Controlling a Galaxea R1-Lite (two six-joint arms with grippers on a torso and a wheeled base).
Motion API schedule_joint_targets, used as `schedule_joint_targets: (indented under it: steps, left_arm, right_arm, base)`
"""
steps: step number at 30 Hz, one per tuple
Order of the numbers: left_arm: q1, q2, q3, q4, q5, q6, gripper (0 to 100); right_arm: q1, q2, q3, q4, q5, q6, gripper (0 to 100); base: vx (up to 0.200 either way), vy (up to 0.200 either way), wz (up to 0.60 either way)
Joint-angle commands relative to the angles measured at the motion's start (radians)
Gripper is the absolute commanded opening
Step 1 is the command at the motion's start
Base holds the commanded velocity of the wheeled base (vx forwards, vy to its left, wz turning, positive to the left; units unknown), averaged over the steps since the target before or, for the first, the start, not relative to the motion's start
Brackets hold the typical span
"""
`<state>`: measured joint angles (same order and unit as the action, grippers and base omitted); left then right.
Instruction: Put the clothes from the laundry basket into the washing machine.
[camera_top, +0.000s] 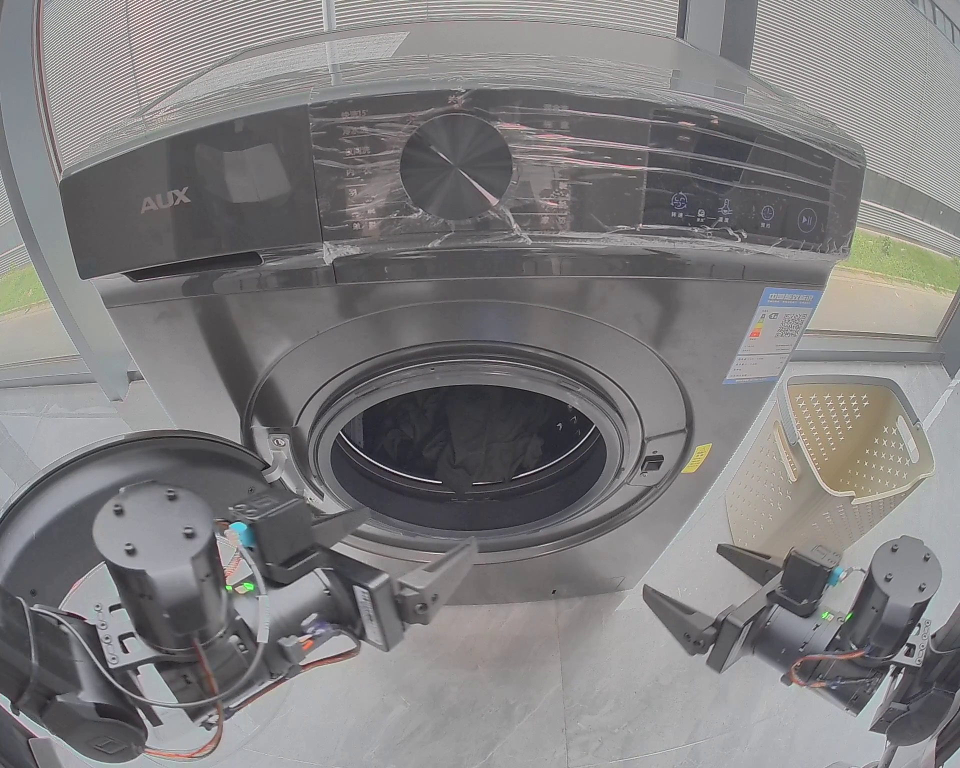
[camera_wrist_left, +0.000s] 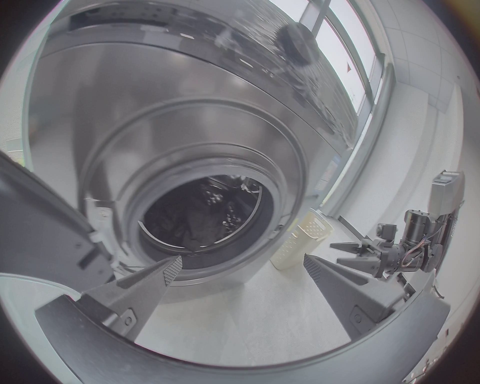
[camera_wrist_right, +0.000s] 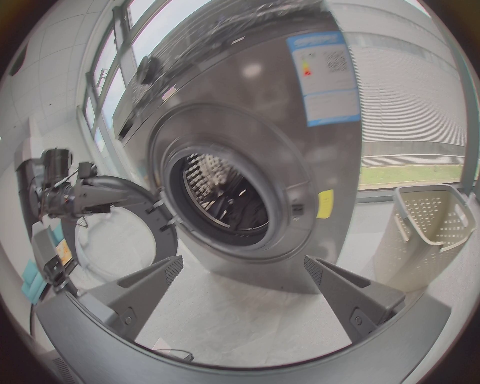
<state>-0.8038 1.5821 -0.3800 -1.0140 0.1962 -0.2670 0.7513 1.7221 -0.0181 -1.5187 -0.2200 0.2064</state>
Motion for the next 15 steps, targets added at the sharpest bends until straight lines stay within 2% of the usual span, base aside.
schedule_joint_targets:
  steps: [1, 4, 9, 11, 15]
  left_arm:
    - [0.091, -0.146, 0.113, -0.02, 0.023, -0.006, 100]
    - [0.1, -0.192, 0.144, -0.031, 0.017, -0.004, 100]
    - [0.109, -0.314, 0.17, -0.015, 0.012, 0.019, 100]
    - [0.13, -0.35, 0.204, -0.012, 0.012, 0.054, 100]
    - [0.132, -0.41, 0.263, -0.012, 0.011, 0.109, 100]
  right_arm:
    - [-0.093, -0.171, 0.018, 0.058, -0.039, -0.001, 100]
    - [-0.121, -0.214, 0.018, 0.088, -0.039, -0.008, 100]
    - [-0.141, -0.311, 0.018, 0.181, -0.038, -0.016, 100]
    - [-0.165, -0.317, 0.018, 0.196, -0.036, -0.013, 100]
    - [-0.184, -0.357, 0.018, 0.198, -0.038, -0.013, 100]
  base:
    - [0.0, 0.0, 0.0]
    - [0.0, 0.0, 0.0]
    - [0.0, 0.0, 0.0]
    - [0.0, 0.0, 0.0]
    - [-0.2, 0.0, 0.0]
